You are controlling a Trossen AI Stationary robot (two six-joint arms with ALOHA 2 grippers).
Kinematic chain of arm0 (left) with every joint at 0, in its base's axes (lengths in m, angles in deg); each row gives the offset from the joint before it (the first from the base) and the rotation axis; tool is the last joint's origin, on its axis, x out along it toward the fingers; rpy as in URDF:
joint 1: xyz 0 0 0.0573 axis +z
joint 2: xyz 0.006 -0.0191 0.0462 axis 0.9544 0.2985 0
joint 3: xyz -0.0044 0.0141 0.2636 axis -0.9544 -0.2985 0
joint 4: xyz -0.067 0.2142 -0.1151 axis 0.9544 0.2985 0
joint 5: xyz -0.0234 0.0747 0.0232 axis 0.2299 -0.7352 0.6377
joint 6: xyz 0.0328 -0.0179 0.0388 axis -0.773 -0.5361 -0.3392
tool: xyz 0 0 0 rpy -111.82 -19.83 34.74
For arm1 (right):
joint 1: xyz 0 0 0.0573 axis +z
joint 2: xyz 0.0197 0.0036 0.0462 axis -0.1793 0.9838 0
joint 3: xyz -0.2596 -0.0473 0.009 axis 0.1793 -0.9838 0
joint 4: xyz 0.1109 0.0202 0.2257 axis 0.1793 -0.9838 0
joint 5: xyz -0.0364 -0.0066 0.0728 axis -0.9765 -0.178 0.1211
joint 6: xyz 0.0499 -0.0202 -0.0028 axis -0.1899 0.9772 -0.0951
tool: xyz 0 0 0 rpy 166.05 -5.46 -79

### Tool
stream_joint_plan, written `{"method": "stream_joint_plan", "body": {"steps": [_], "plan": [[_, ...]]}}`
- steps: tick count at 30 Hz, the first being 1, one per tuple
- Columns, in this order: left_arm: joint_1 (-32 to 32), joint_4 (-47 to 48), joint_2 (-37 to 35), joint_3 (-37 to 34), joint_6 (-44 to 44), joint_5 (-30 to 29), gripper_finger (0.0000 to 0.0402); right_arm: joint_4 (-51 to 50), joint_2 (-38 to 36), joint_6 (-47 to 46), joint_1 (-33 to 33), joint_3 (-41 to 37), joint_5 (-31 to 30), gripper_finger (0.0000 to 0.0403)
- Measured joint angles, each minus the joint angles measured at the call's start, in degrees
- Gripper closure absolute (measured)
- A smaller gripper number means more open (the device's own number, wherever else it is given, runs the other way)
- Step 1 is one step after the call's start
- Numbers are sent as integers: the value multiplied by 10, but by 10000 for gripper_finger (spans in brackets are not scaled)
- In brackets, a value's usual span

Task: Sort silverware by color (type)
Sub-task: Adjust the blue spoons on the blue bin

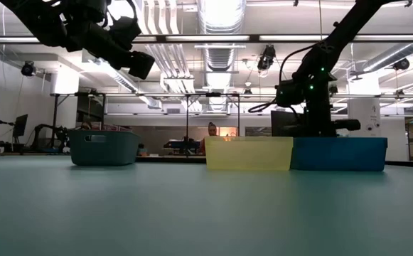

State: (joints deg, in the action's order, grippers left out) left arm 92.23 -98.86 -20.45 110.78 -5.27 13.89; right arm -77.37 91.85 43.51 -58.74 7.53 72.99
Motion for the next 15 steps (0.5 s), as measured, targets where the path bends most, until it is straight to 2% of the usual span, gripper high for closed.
{"method": "stream_joint_plan", "body": {"steps": [5,15], "plan": [[0,0,0,0,0,0,228,2,0,2,0,-3,-5,389],[0,0,0,0,0,0,228,2,0,2,0,-3,-8,331]]}}
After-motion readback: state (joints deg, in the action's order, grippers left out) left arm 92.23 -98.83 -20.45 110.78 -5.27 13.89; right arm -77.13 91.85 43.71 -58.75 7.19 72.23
